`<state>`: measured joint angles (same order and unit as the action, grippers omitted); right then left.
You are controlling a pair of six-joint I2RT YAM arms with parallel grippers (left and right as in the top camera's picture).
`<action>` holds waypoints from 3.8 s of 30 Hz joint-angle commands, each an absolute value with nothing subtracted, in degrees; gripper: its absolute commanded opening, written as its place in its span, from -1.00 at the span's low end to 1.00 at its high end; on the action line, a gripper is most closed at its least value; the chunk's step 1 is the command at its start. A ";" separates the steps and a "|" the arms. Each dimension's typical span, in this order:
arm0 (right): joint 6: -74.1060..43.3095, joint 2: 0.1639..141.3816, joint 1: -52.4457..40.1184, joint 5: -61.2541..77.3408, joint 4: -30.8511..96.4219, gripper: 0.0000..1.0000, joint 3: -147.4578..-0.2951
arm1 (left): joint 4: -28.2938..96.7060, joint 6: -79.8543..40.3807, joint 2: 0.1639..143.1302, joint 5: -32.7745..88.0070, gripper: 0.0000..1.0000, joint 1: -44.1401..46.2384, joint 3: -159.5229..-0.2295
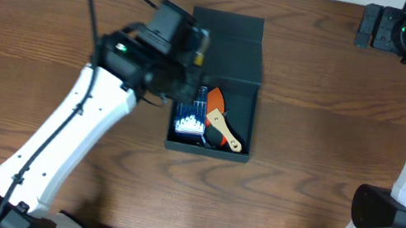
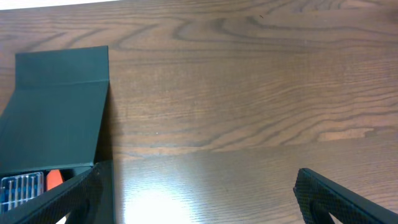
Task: Pack container
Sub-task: 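Carry the screwdriver right and lower it into the green box, then open the left gripper and withdraw it from the box, then move both arms up toward the box lid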
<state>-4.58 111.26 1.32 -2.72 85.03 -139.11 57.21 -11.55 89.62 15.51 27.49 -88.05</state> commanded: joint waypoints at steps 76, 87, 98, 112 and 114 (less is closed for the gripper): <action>-5.32 110.93 1.48 -2.55 83.26 0.99 -139.39 | 51.88 -15.62 85.06 1.67 -0.89 22.46 -102.48; 5.82 111.02 1.41 12.14 83.31 -0.97 -138.93 | 56.95 -0.34 87.61 12.58 -0.89 9.96 -102.00; 21.19 111.13 -2.00 17.08 78.54 -0.97 -120.51 | 56.95 9.76 102.35 38.48 -0.89 2.22 -101.80; 15.51 111.39 -3.09 21.67 59.86 -0.97 -90.76 | 56.73 16.58 119.90 52.03 -0.89 -6.52 -101.80; 14.41 111.39 -3.07 21.89 58.78 -0.97 -89.67 | 56.97 18.06 121.97 54.85 -0.89 -6.98 -101.80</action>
